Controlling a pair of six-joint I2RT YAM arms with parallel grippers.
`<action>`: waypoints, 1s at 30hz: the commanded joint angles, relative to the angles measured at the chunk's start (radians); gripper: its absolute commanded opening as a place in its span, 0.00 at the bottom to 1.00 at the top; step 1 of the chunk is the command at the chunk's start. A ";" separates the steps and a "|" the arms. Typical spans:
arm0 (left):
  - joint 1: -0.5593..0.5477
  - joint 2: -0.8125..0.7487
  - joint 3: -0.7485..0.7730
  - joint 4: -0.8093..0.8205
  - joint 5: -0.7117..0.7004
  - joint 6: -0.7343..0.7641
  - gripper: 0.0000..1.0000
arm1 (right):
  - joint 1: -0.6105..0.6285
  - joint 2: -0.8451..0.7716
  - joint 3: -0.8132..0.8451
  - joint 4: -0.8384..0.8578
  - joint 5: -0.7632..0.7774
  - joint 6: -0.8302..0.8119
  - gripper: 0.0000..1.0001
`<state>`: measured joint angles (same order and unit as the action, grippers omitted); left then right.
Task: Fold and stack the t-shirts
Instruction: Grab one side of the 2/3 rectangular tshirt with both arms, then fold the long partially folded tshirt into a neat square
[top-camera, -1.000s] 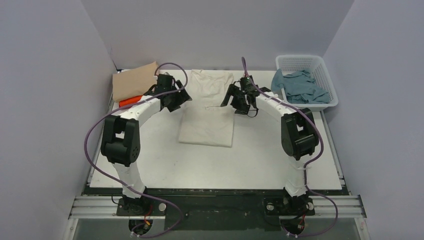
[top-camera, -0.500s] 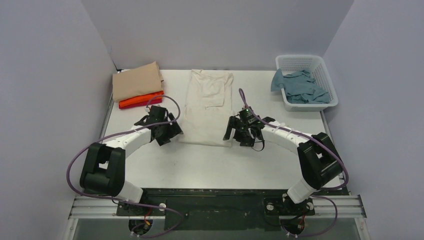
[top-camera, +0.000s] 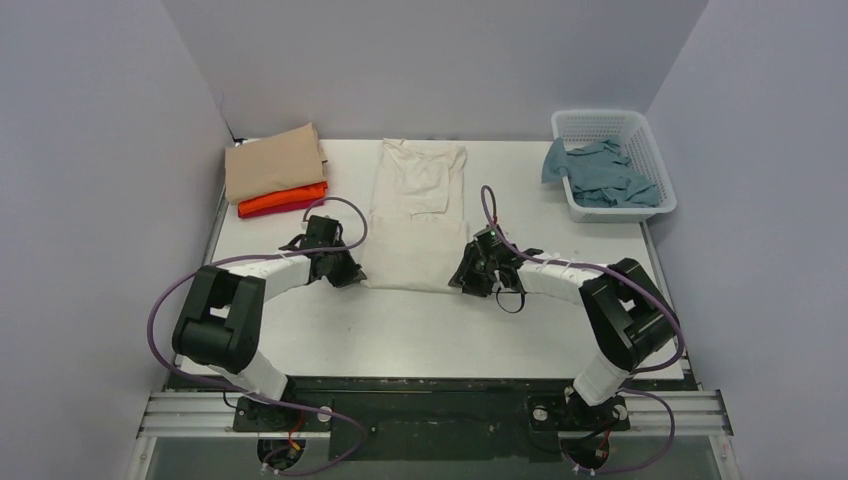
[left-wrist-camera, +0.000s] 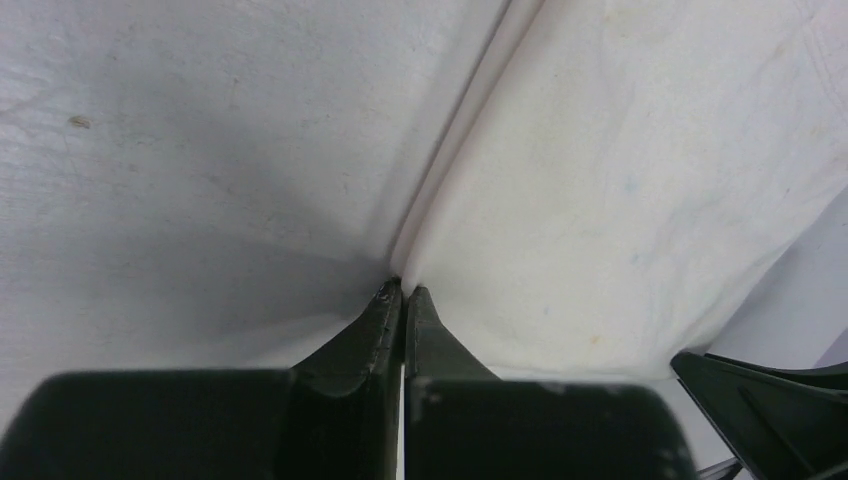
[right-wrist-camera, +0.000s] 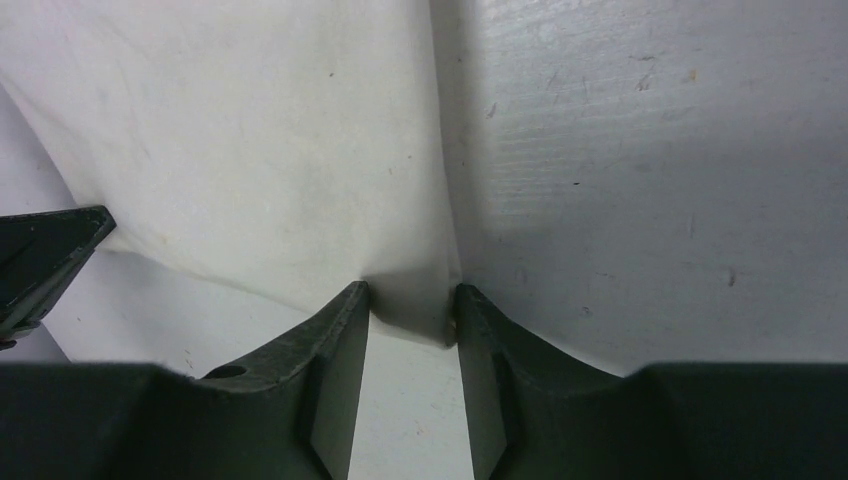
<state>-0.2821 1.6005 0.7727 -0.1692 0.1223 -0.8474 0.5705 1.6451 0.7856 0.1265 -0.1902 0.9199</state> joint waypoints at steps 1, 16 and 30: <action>-0.017 0.017 -0.017 0.009 0.033 0.008 0.01 | 0.010 0.020 -0.037 0.025 -0.006 0.041 0.31; -0.114 -0.377 -0.173 -0.171 -0.073 0.003 0.00 | 0.036 -0.227 -0.130 -0.254 -0.133 -0.097 0.00; -0.236 -1.211 -0.157 -0.654 -0.045 -0.104 0.00 | 0.176 -0.643 -0.022 -0.798 -0.557 -0.221 0.00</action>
<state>-0.5224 0.4995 0.5781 -0.6983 0.0750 -0.9340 0.7013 1.0500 0.7292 -0.4652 -0.6224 0.7193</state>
